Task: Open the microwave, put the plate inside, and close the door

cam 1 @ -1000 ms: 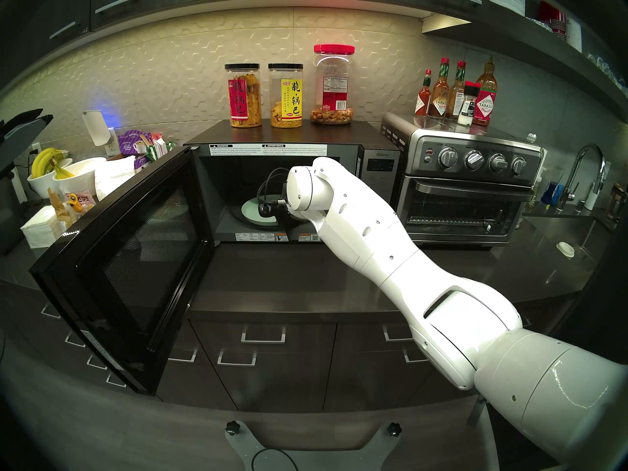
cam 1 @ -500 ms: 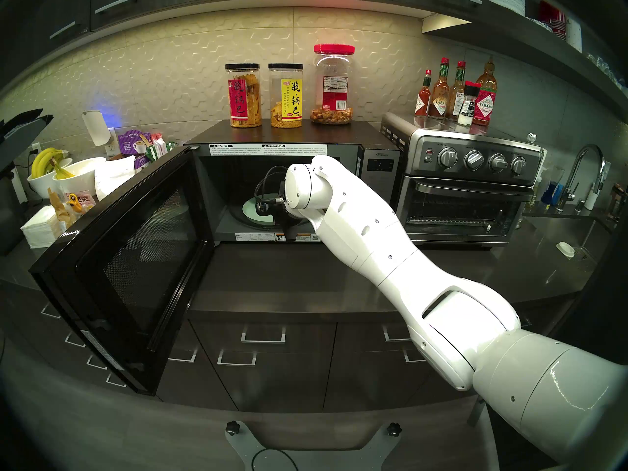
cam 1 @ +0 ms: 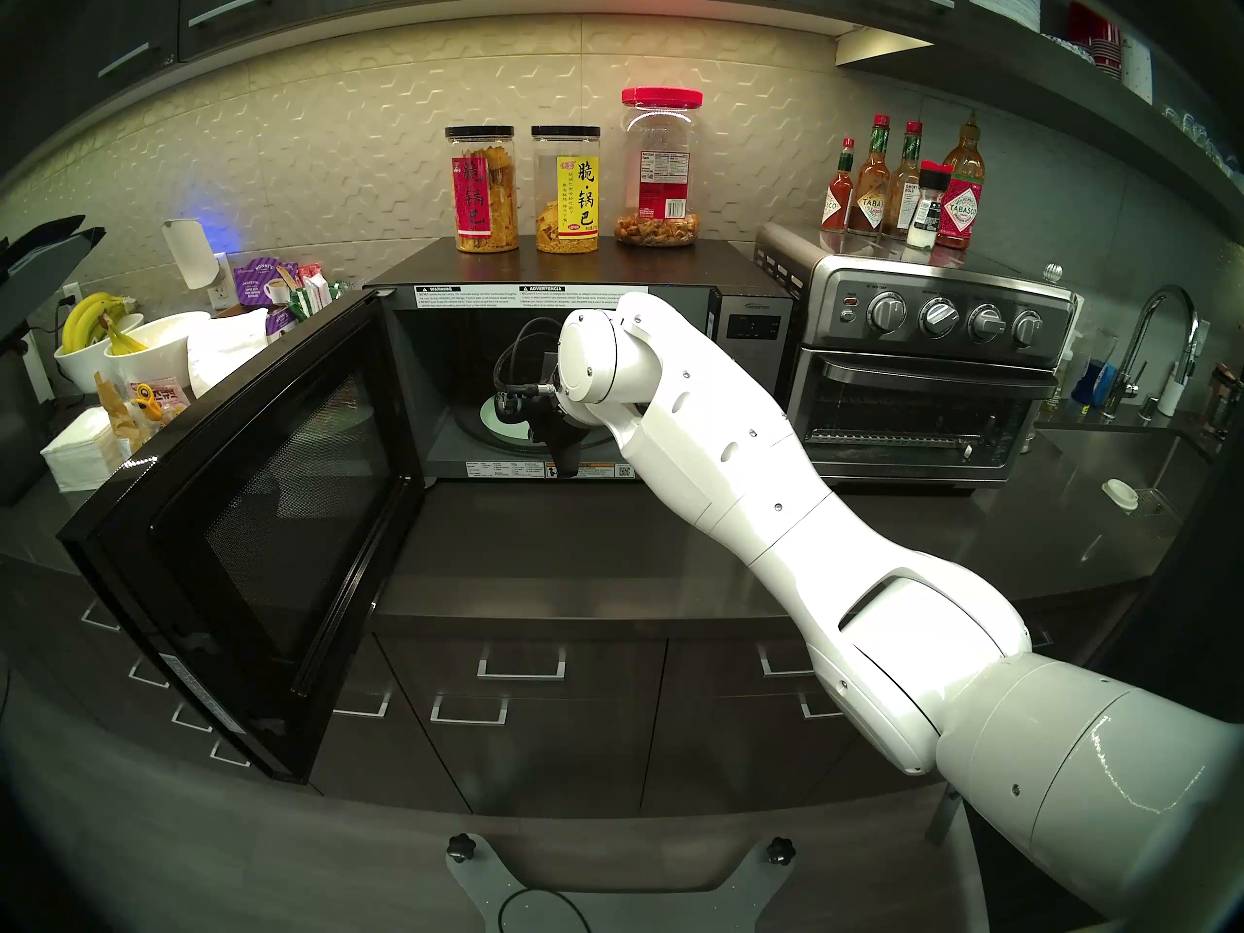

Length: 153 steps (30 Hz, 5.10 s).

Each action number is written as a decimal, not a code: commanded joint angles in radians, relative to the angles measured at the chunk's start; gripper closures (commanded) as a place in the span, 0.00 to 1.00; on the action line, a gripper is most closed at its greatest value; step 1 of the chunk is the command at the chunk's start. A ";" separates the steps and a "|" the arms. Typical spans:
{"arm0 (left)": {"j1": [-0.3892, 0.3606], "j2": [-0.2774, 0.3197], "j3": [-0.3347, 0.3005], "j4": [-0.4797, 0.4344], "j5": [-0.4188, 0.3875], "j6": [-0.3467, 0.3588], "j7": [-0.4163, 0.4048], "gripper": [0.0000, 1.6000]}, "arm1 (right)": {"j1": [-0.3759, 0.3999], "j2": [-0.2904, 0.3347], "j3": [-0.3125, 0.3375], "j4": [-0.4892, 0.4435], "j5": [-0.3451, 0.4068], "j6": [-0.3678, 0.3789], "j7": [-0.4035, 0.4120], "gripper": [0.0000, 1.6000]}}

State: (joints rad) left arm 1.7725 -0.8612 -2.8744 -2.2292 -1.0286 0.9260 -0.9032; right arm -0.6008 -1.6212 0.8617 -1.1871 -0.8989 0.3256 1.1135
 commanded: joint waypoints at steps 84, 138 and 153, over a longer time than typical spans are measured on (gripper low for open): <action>0.001 0.003 -0.005 0.001 0.004 -0.001 -0.112 0.00 | 0.016 -0.111 -0.013 0.204 -0.150 0.049 -0.226 1.00; 0.002 0.003 -0.005 -0.002 -0.002 -0.001 -0.096 0.00 | -0.078 0.044 0.114 -0.124 -0.071 -0.014 0.024 1.00; 0.004 0.001 -0.005 -0.009 -0.018 0.001 -0.058 0.00 | -0.158 0.194 0.260 -0.324 0.013 -0.053 0.190 1.00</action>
State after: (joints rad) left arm 1.7746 -0.8613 -2.8745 -2.2355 -1.0396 0.9263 -0.9028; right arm -0.7360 -1.4998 1.0625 -1.4122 -0.9247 0.2856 1.2591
